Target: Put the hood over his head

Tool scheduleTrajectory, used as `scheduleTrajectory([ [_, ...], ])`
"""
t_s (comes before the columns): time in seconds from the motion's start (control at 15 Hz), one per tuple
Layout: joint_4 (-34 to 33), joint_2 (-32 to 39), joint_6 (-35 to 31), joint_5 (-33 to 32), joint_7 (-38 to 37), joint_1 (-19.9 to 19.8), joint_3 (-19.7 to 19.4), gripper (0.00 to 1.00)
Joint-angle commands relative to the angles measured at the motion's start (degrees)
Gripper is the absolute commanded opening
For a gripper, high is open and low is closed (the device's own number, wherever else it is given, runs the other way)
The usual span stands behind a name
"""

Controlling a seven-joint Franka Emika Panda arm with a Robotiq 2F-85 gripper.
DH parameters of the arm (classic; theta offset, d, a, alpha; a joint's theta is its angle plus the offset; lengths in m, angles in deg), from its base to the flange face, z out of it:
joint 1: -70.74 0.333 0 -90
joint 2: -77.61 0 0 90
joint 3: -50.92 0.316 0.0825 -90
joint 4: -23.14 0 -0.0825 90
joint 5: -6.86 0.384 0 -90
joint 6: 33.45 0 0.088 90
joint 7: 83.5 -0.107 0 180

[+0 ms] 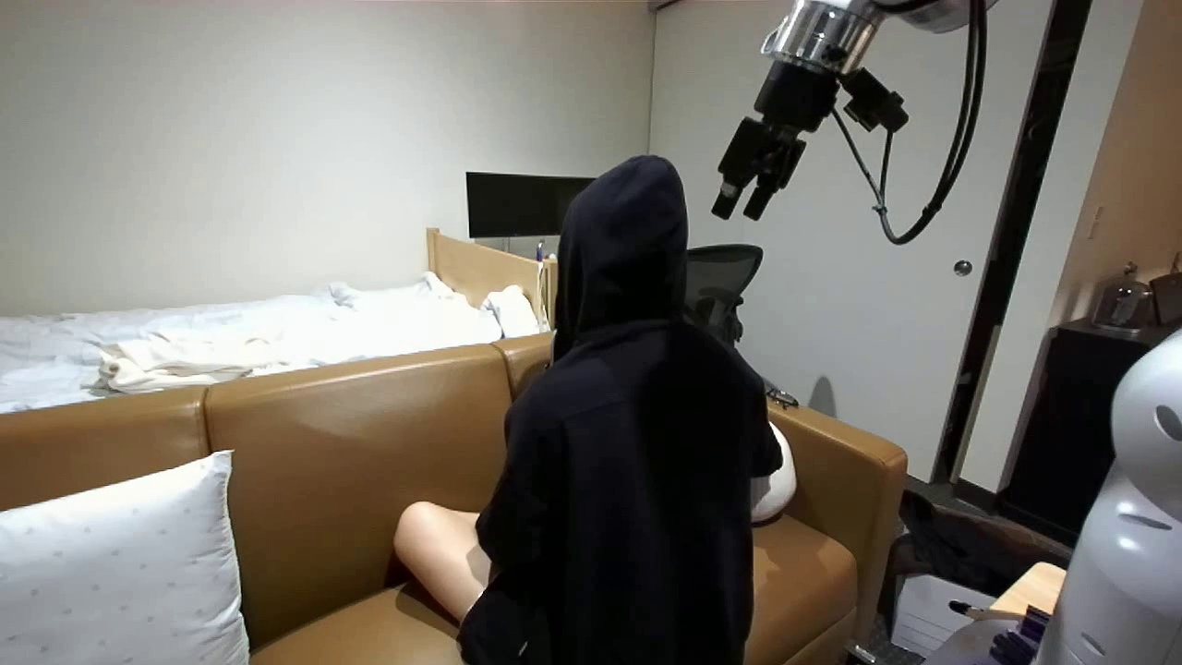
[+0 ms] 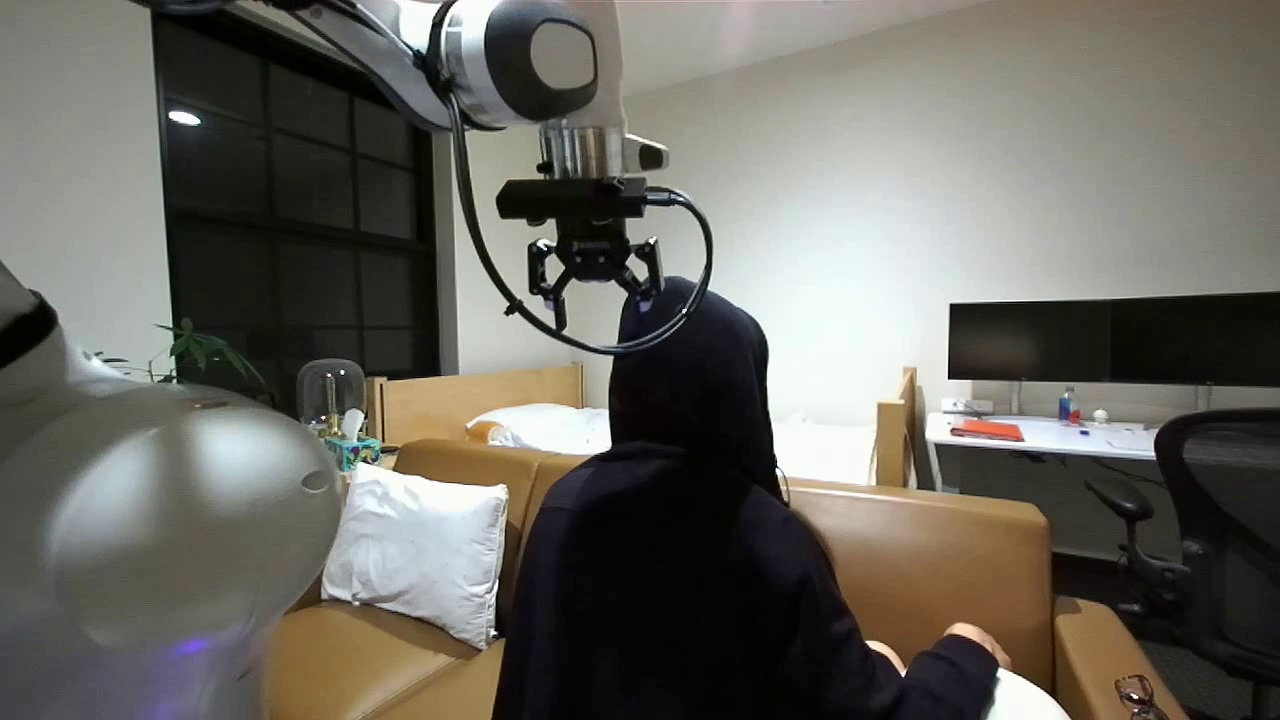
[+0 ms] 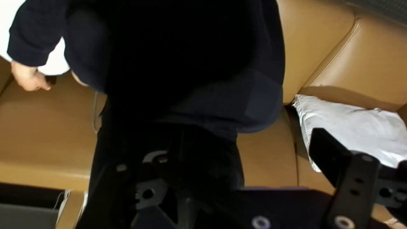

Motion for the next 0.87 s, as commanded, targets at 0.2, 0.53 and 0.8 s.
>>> scheduleTrajectory([
  [0.2,7.02,-0.75,3.64,-0.35,-4.48,1.81,1.84,1.0],
  [0.53,10.17,-1.51,2.76,-0.3,-7.26,2.14,3.68,1.0],
  [0.8,9.09,-0.26,3.13,-0.44,-5.72,2.54,2.9,1.0],
])
